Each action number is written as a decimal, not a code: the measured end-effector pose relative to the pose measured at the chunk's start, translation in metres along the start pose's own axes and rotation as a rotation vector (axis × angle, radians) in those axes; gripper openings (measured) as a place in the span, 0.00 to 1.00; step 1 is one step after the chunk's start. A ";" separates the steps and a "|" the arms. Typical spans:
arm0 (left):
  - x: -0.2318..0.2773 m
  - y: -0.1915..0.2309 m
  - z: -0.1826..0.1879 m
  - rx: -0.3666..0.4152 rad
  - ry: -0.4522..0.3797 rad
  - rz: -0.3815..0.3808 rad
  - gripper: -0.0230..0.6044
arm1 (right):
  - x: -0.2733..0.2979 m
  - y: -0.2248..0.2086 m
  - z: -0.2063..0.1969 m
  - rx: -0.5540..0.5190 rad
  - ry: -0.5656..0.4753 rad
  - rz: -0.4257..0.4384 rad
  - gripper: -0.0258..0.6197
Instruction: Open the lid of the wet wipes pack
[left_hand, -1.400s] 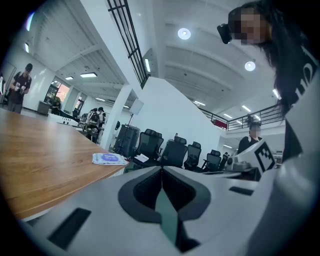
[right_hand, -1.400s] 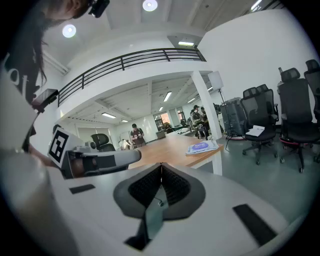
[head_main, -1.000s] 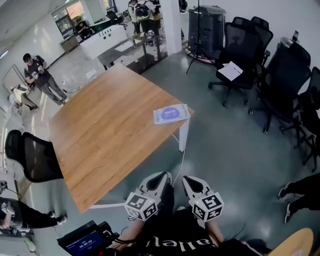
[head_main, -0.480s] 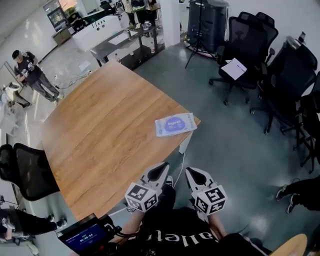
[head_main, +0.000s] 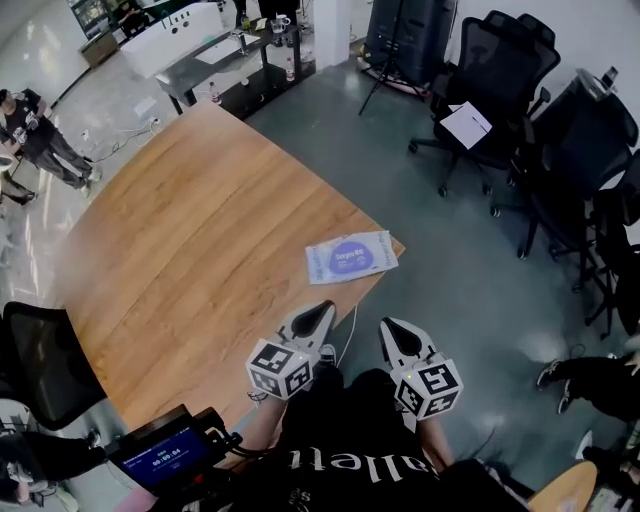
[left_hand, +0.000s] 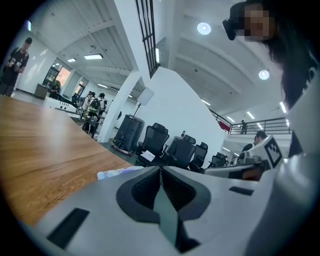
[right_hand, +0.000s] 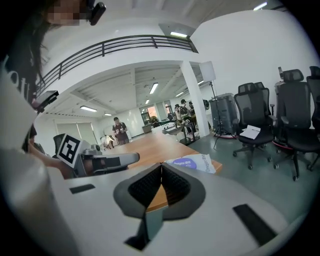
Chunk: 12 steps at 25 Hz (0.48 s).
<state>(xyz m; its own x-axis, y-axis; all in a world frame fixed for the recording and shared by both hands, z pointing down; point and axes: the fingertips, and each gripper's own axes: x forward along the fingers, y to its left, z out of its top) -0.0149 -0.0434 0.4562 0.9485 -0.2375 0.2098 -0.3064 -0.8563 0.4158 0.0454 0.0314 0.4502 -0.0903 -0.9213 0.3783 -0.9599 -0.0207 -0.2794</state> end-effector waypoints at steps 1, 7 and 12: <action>0.003 0.005 -0.002 -0.005 0.012 0.002 0.04 | 0.002 -0.004 0.000 0.005 0.008 -0.008 0.06; 0.030 0.042 -0.022 -0.022 0.084 0.048 0.08 | 0.025 -0.030 -0.001 0.019 0.037 -0.022 0.06; 0.051 0.061 -0.028 -0.026 0.154 0.112 0.17 | 0.045 -0.047 0.002 0.004 0.086 0.043 0.06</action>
<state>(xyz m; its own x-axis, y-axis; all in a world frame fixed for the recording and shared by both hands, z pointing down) 0.0120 -0.0949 0.5174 0.8854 -0.2561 0.3880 -0.4132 -0.8160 0.4043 0.0867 -0.0097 0.4784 -0.1541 -0.8848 0.4397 -0.9537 0.0168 -0.3003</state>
